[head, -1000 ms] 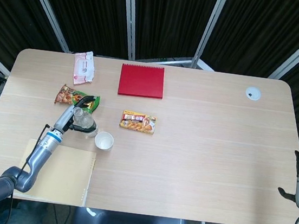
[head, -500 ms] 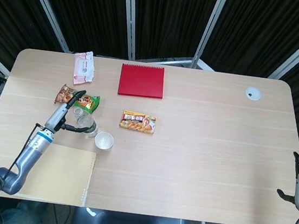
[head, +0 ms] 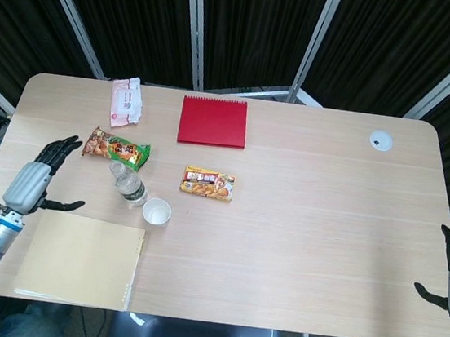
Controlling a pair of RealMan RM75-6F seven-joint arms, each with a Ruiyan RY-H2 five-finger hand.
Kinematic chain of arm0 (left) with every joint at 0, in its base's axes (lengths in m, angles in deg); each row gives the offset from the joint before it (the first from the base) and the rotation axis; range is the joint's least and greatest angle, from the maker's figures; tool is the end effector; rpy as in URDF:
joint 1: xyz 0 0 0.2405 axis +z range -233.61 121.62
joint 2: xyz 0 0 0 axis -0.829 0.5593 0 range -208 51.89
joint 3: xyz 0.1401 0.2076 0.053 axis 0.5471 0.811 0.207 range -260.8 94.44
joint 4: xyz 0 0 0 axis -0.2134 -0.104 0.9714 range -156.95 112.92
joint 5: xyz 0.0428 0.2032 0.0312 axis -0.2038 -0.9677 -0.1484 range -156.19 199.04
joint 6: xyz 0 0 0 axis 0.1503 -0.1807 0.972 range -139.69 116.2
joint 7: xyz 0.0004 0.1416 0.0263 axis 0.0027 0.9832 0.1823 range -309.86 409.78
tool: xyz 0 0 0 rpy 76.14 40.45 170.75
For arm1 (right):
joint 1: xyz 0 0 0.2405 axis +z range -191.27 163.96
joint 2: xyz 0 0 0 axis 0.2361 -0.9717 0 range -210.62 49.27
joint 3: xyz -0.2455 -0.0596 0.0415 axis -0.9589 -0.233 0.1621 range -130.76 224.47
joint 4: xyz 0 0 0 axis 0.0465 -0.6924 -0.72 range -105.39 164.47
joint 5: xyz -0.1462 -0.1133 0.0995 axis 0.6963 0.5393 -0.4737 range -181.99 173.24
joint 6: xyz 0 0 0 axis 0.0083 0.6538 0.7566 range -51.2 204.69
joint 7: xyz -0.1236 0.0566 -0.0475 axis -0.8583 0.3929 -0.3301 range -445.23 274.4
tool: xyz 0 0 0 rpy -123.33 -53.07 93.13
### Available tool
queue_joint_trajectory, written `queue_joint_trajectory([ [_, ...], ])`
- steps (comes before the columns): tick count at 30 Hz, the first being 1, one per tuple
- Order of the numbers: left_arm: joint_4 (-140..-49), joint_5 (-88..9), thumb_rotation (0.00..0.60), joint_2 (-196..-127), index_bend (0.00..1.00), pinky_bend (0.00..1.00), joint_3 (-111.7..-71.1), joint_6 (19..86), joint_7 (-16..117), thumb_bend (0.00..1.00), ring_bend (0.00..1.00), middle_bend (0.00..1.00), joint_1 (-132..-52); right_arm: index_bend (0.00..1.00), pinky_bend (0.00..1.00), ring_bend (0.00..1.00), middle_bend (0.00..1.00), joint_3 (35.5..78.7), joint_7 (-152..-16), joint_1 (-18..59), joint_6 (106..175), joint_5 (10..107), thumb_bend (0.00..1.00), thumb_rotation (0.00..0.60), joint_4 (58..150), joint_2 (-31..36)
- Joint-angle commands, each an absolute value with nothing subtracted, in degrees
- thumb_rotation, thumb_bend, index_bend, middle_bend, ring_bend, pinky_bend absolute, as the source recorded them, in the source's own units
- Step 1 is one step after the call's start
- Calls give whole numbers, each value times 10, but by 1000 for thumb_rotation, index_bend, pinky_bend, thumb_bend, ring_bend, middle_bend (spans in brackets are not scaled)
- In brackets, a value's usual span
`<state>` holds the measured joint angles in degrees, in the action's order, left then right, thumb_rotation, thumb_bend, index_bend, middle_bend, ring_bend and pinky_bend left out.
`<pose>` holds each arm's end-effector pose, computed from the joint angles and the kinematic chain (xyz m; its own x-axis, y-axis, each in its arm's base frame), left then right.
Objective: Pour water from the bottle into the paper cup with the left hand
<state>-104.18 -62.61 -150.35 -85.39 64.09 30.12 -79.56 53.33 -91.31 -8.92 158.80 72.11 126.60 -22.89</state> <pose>-0.2717 0.2801 0.1086 0.1260 0.1161 0.9852 0.9675 -0.2337 -0.0962 -0.3208 -0.1911 0.1976 0.4883 -0.0052 0.8726 -0.8631 0.1445 0.4839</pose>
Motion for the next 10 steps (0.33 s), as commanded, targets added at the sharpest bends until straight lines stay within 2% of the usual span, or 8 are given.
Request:
queue_joint_trajectory([
  [1, -1164, -589, 600, -1448, 0, 0, -841, 736, 530, 0, 0, 0, -719, 0, 0, 0, 0, 533, -908, -91, 1593, 728, 0, 600, 1269, -232],
  [6, -1227, -580, 600, -1444, 0, 0, -833, 792, 648, 0, 0, 0, -680, 0, 0, 0, 0, 532, -899, -94, 1601, 738, 0, 600, 1269, -234],
  [10, -1235, -583, 600, -1446, 0, 0, -829, 794, 679, 0, 0, 0, -671, 0, 0, 0, 0, 530, -892, -98, 1607, 744, 0, 600, 1267, -237],
])
